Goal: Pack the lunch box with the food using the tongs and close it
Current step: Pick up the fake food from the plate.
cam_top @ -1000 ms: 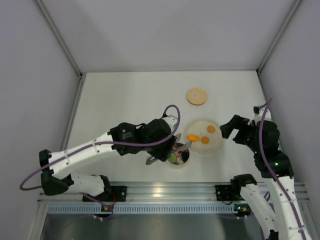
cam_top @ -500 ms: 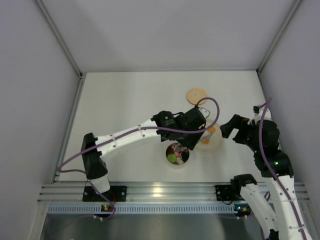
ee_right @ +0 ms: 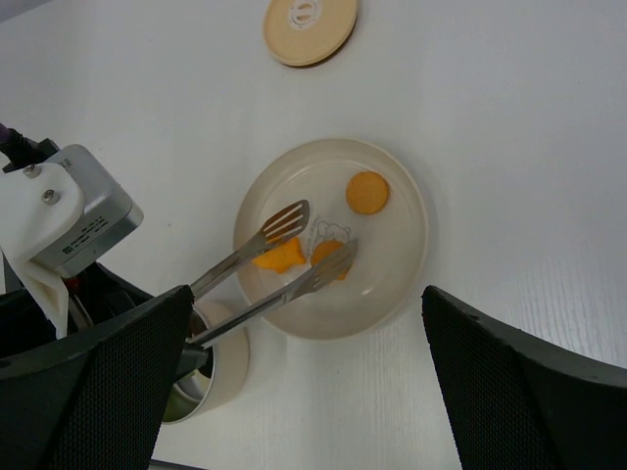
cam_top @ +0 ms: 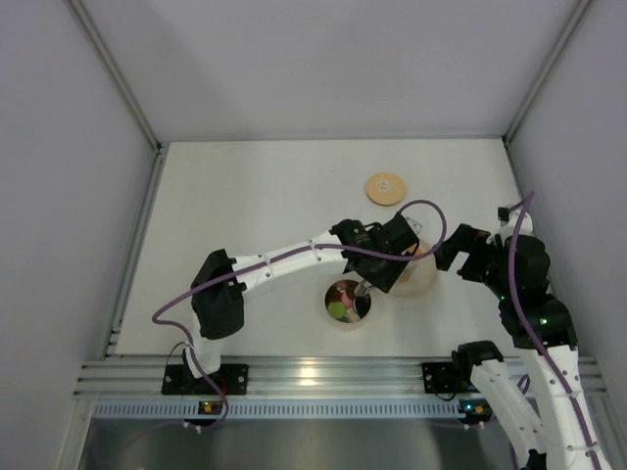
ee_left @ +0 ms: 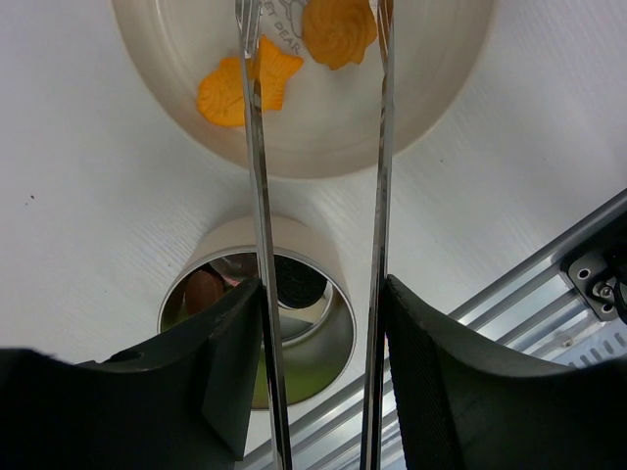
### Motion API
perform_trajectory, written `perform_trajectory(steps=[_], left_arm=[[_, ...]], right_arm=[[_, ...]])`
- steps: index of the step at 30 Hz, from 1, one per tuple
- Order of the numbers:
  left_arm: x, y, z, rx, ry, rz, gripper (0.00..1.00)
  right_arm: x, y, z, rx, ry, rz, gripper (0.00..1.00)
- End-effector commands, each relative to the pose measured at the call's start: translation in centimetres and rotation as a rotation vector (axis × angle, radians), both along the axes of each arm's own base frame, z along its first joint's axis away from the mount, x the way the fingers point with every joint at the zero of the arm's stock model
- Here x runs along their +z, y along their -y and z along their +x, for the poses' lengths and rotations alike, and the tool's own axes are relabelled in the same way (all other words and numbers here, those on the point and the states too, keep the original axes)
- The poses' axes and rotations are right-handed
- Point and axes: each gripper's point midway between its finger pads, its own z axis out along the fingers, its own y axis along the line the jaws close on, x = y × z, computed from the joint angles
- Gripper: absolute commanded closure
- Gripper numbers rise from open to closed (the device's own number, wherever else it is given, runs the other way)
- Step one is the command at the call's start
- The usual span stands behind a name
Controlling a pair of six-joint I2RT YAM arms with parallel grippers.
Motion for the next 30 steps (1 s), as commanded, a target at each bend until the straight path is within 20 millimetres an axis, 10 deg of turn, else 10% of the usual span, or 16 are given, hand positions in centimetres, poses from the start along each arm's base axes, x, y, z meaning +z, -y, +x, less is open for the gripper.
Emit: perform_trajectory(steps=[1,30], left_arm=[[1.6,2.1,0.8,-0.024,0.034,-0.081,0.45],[2.3,1.6,-0.4,-0.051,0.002,-0.104,0.61]], right_arm=[[1.1,0.6,-0.3,-0.02,0.023,-0.015,0.0],[1.2,0.5,-0.3,-0.023,0.023,-0.006,0.01]])
